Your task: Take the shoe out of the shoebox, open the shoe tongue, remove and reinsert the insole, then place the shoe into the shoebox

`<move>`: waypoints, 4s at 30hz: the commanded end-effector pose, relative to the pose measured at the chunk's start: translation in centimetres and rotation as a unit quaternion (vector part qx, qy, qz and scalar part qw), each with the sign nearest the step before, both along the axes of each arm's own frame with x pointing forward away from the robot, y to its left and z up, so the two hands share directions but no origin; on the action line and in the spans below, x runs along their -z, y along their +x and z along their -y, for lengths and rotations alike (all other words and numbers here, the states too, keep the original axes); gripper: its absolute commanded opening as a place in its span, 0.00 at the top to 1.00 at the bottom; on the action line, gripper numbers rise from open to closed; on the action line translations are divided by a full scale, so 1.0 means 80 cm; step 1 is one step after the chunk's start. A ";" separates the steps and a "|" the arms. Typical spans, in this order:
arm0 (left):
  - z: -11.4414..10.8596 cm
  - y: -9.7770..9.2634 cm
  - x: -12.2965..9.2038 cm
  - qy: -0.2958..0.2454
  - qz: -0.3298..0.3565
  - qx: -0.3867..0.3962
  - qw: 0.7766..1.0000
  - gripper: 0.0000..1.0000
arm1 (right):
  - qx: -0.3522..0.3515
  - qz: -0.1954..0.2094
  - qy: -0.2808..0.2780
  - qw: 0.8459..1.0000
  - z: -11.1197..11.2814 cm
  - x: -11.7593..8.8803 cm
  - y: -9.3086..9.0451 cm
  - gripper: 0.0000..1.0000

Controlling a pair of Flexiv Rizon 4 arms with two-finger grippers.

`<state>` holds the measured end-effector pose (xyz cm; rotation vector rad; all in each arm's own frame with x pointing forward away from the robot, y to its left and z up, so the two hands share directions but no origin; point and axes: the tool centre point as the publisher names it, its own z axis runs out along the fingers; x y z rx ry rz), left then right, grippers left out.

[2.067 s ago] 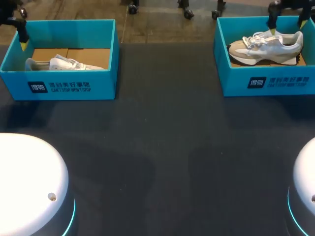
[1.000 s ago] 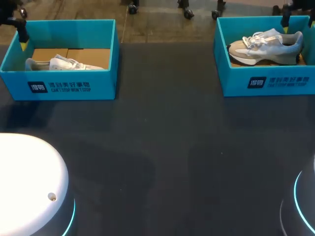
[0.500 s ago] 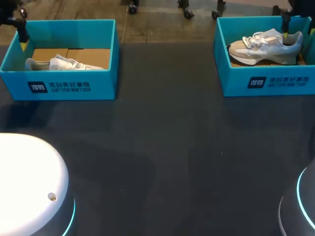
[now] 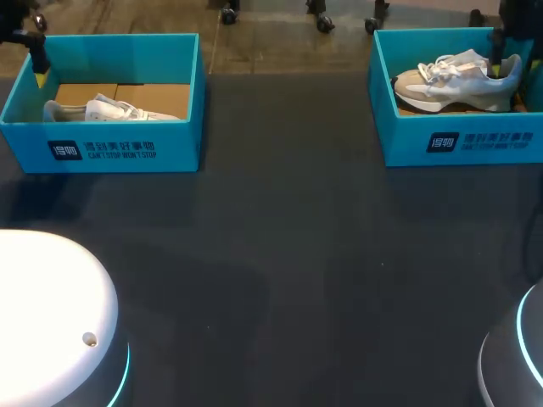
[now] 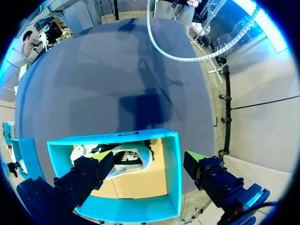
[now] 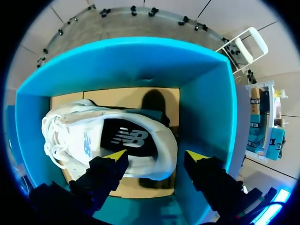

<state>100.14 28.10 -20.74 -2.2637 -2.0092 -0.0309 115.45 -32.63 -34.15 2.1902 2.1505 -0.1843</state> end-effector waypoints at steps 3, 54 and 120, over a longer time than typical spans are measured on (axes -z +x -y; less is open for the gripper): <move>-0.001 -0.001 0.000 0.001 0.001 0.000 1.000 0.00 | 0.005 -0.020 0.006 1.000 0.004 0.018 0.014 0.24; -0.001 -0.001 0.000 0.001 0.001 0.000 1.000 0.00 | 0.029 -0.021 0.011 0.999 -0.002 0.044 0.008 0.15; -0.001 -0.001 0.000 0.001 0.001 0.000 1.000 0.00 | 0.179 0.060 -0.043 0.981 -0.012 -0.223 -0.118 1.00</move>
